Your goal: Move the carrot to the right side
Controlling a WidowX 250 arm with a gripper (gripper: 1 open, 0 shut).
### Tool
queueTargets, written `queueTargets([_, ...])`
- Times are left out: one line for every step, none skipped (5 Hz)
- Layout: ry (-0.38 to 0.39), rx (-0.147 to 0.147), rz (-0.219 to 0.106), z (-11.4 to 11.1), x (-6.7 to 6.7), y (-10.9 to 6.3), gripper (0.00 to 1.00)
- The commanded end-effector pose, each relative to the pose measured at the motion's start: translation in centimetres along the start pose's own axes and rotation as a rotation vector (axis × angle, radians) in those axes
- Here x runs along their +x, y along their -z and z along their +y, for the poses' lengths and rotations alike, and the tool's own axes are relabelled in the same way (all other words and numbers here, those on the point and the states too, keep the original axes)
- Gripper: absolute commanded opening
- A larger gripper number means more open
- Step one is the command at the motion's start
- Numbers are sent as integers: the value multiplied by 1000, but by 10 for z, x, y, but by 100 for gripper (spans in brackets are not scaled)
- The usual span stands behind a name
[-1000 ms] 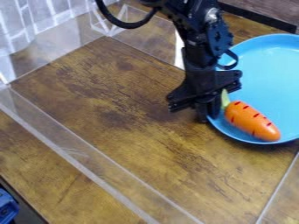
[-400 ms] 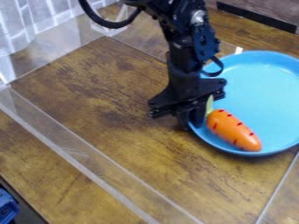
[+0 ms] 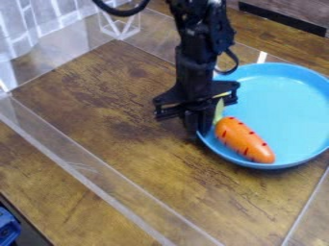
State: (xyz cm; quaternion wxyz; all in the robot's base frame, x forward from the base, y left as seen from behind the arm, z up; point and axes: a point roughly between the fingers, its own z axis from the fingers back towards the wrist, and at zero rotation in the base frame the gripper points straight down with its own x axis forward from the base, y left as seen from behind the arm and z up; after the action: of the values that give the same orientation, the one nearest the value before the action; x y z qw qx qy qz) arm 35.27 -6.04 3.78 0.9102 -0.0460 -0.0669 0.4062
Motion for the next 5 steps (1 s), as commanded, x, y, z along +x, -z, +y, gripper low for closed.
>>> queueTargets([13, -120, -29, -22, 28, -51, 0])
queueTargets([47, -173, 11, -29, 39, -83, 0])
queueTargets([84, -216, 29, -26, 52, -113, 0])
queueTargets([135, -236, 52, -14, 35, -132, 0])
queueTargets([179, -236, 63, 0, 11, -126, 0])
